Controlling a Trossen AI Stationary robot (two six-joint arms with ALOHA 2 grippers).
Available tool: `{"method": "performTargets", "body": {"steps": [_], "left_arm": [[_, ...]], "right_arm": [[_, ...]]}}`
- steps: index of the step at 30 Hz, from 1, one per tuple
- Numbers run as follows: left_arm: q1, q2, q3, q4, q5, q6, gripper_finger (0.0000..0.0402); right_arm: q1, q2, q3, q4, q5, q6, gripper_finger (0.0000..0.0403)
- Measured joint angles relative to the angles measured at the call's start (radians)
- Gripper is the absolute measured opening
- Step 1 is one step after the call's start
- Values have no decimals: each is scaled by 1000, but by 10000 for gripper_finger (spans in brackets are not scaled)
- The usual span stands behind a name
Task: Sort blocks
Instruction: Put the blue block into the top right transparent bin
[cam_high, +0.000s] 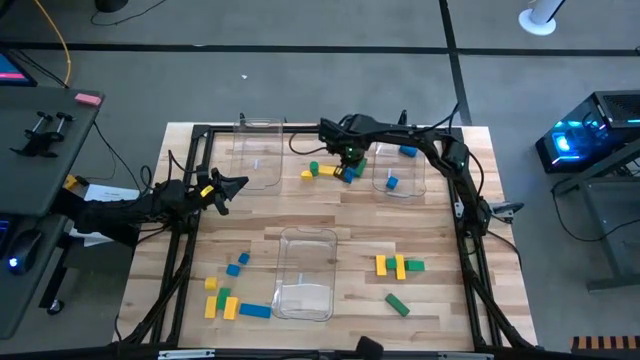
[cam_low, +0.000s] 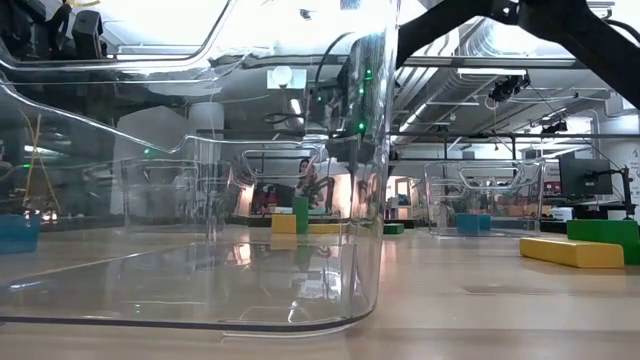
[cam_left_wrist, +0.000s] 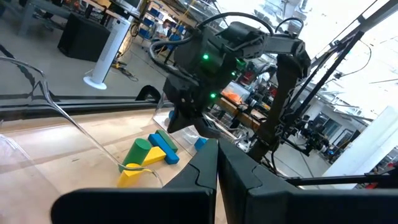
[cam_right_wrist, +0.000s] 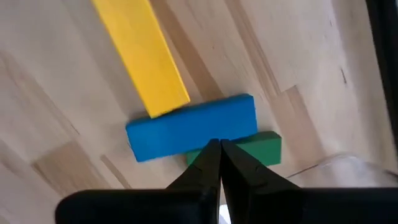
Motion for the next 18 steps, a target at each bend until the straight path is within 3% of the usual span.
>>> {"method": "performTargets", "body": {"steps": [10, 18], "left_arm": [[0, 0, 0, 0, 0, 0, 0], [0, 0, 0, 0, 0, 0, 0]], "right_arm": [[13, 0, -1, 12, 0, -178, 1], [19, 0, -1, -24, -18, -204, 1]]}}
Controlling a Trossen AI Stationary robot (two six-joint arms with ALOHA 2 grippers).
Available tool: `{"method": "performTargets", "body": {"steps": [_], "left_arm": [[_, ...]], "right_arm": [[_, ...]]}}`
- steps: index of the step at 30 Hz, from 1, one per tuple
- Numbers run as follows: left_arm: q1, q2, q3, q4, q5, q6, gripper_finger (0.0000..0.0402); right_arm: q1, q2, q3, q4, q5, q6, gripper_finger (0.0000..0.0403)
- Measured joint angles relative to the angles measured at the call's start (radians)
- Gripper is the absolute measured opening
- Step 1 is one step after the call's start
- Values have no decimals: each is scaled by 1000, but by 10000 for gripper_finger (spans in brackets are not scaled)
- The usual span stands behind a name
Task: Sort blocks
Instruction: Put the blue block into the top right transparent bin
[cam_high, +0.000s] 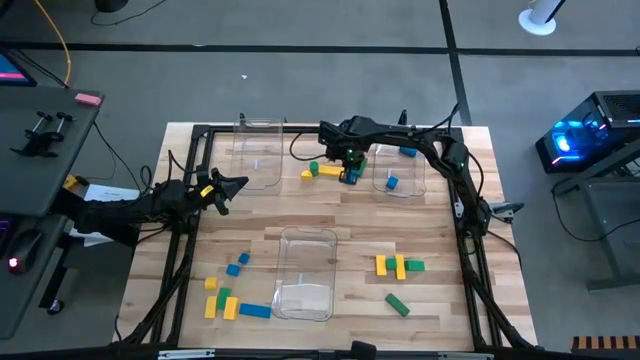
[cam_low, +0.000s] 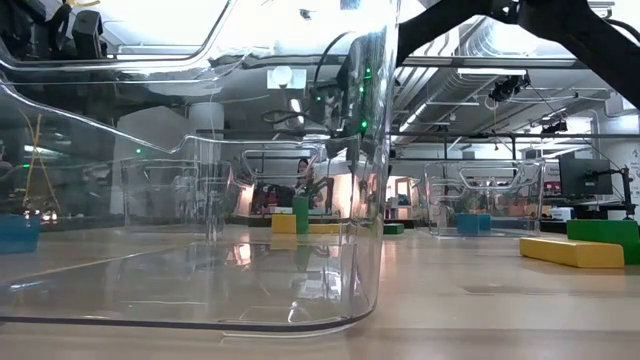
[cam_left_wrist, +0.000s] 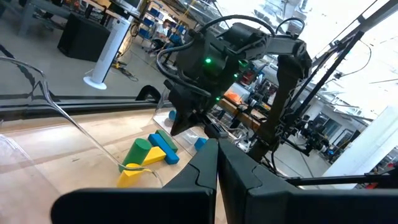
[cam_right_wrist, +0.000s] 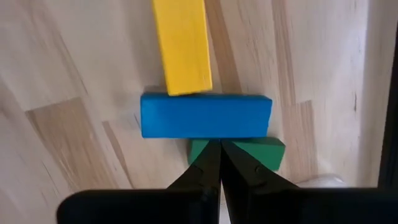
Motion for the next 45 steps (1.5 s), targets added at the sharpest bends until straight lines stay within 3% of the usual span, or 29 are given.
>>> {"method": "performTargets", "body": {"steps": [14, 45], "left_arm": [[0, 0, 0, 0, 0, 0, 0], [0, 0, 0, 0, -4, 0, 0]], "right_arm": [[7, 0, 0, 82, 20, 134, 0], [17, 75, 0, 35, 40, 12, 0]]}}
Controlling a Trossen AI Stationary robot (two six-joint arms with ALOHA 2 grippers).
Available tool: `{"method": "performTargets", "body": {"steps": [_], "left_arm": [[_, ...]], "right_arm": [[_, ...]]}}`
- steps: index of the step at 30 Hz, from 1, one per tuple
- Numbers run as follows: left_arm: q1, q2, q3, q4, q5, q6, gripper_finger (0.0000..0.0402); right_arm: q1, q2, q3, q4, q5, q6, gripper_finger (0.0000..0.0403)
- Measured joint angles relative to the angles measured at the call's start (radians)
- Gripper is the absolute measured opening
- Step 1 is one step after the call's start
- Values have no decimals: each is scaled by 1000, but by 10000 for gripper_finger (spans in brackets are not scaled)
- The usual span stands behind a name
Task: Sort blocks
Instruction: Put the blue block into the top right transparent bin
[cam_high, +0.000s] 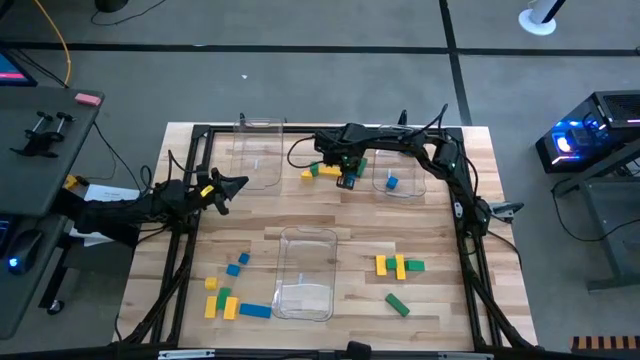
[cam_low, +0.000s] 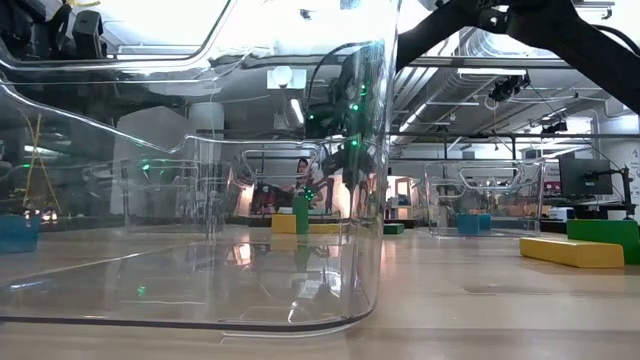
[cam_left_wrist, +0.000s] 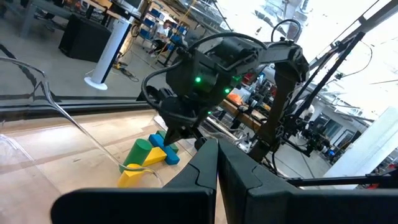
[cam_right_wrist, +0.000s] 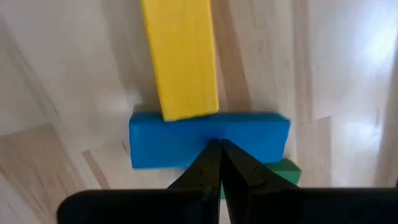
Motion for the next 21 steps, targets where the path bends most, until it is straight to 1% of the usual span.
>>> {"method": "performTargets", "body": {"steps": [3, 8, 14, 20, 21], "left_arm": [[0, 0, 0, 0, 0, 0, 0], [0, 0, 0, 0, 0, 0, 0], [0, 0, 0, 0, 0, 0, 0], [0, 0, 0, 0, 0, 0, 0], [0, 0, 0, 0, 0, 0, 0]], "right_arm": [[17, 0, 0, -7, -32, -17, 0], [89, 0, 0, -3, -70, -55, 0], [183, 0, 0, -2, -83, -68, 0], [257, 0, 0, -10, -174, -34, 0], [270, 0, 0, -10, -177, -28, 0]]}}
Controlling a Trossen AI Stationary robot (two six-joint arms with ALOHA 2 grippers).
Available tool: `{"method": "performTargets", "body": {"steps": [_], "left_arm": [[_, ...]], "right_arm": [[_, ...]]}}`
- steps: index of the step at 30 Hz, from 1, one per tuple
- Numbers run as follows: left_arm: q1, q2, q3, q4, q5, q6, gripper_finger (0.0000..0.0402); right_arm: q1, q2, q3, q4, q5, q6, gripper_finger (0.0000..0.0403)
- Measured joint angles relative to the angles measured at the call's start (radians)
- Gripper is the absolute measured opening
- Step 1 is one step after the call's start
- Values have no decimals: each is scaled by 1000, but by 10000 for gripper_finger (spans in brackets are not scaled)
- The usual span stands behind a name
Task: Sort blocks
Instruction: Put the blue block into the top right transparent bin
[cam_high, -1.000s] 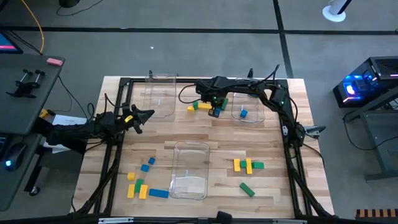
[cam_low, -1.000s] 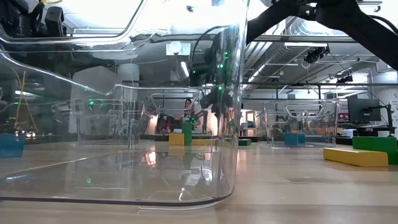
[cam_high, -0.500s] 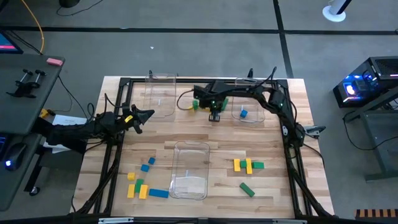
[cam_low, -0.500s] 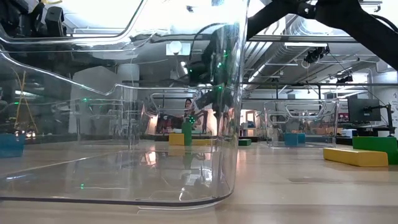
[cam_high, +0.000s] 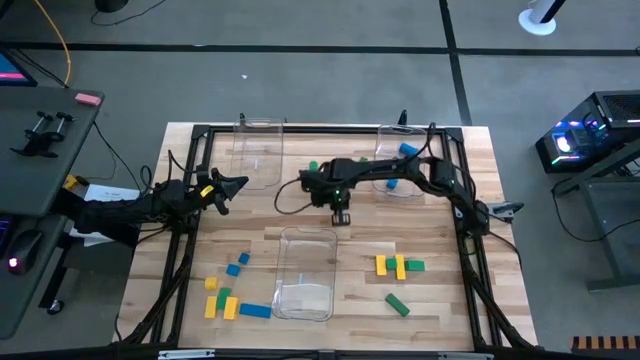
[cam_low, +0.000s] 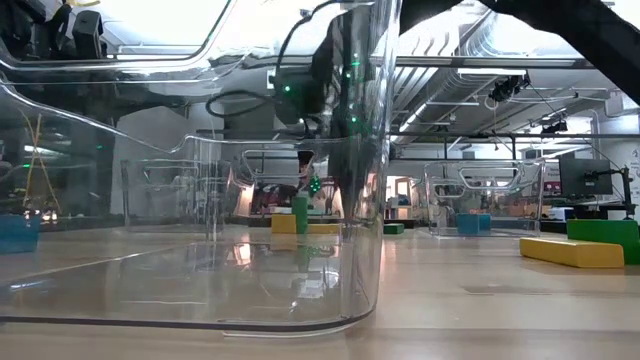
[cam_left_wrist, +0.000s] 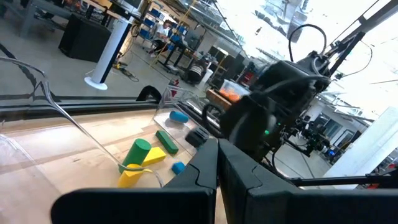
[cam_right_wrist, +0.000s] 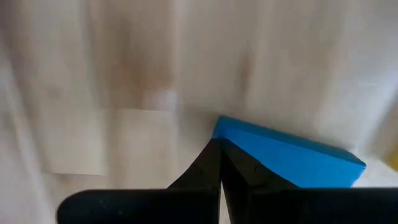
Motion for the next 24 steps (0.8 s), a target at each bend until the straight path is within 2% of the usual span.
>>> {"method": "performTargets", "body": {"steps": [10, 16, 20, 24], "left_arm": [[0, 0, 0, 0, 0, 0, 0], [0, 0, 0, 0, 0, 0, 0], [0, 0, 0, 0, 0, 0, 0], [0, 0, 0, 0, 0, 0, 0]], "right_arm": [[134, 0, 0, -72, -72, 11, 0], [122, -63, 0, -81, -67, 105, 0], [89, -136, 0, -80, -25, 284, 0], [62, -168, 2, -76, -29, 658, 0]]}}
